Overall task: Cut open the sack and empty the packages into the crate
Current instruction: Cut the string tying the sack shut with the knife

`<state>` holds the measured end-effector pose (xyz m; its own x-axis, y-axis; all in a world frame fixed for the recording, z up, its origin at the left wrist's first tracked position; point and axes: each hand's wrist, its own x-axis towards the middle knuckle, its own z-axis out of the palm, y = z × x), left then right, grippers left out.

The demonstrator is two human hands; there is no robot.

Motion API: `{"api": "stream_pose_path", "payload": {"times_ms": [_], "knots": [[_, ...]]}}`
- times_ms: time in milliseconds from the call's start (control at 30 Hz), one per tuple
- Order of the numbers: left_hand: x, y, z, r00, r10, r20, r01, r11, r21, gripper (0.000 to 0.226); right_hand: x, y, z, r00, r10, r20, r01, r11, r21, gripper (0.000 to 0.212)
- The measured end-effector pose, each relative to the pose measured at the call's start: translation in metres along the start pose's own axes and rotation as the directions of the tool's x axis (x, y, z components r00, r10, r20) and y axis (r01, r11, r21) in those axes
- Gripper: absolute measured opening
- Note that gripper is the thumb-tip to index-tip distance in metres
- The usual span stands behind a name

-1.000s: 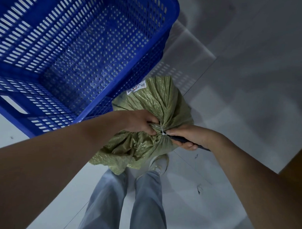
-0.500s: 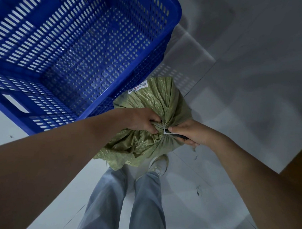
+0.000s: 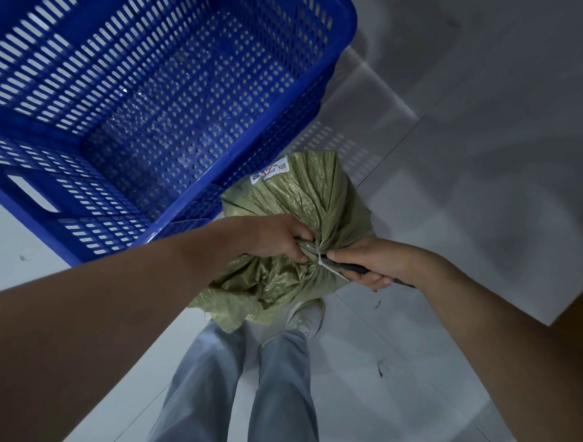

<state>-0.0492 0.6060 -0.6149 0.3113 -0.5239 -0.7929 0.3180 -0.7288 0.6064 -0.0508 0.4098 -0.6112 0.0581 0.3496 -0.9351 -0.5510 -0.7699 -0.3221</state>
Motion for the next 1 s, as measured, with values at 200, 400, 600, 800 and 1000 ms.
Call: {"api": "stream_pose_path", "payload": {"times_ms": [200,400,600,800,1000], "knots": [[0.002,-0.010,0.000,0.997,-0.005,0.083,0.008,0.999,-0.038,0.033,0.001,0.001,0.001,1.000,0.005,0.031,-0.006,1.000,0.022,0.049],[0.001,-0.013,0.002,1.000,0.023,0.021,-0.019,0.984,-0.178,0.006,0.005,0.007,0.006,0.999,-0.012,0.038,0.006,0.990,0.139,0.051],[0.003,-0.013,0.007,0.999,0.014,-0.048,-0.023,0.979,-0.203,0.007,0.004,0.008,0.009,0.997,-0.081,-0.013,0.082,0.988,0.129,0.049],[0.005,-0.016,0.009,0.999,-0.011,-0.051,-0.001,0.975,-0.222,0.026,0.004,0.006,0.012,0.997,-0.081,0.014,0.080,0.993,0.089,0.048],[0.004,-0.012,0.009,0.999,-0.047,0.013,0.049,0.966,-0.253,0.025,0.005,0.009,0.017,0.989,-0.141,-0.036,0.144,0.986,0.089,0.048]]}}
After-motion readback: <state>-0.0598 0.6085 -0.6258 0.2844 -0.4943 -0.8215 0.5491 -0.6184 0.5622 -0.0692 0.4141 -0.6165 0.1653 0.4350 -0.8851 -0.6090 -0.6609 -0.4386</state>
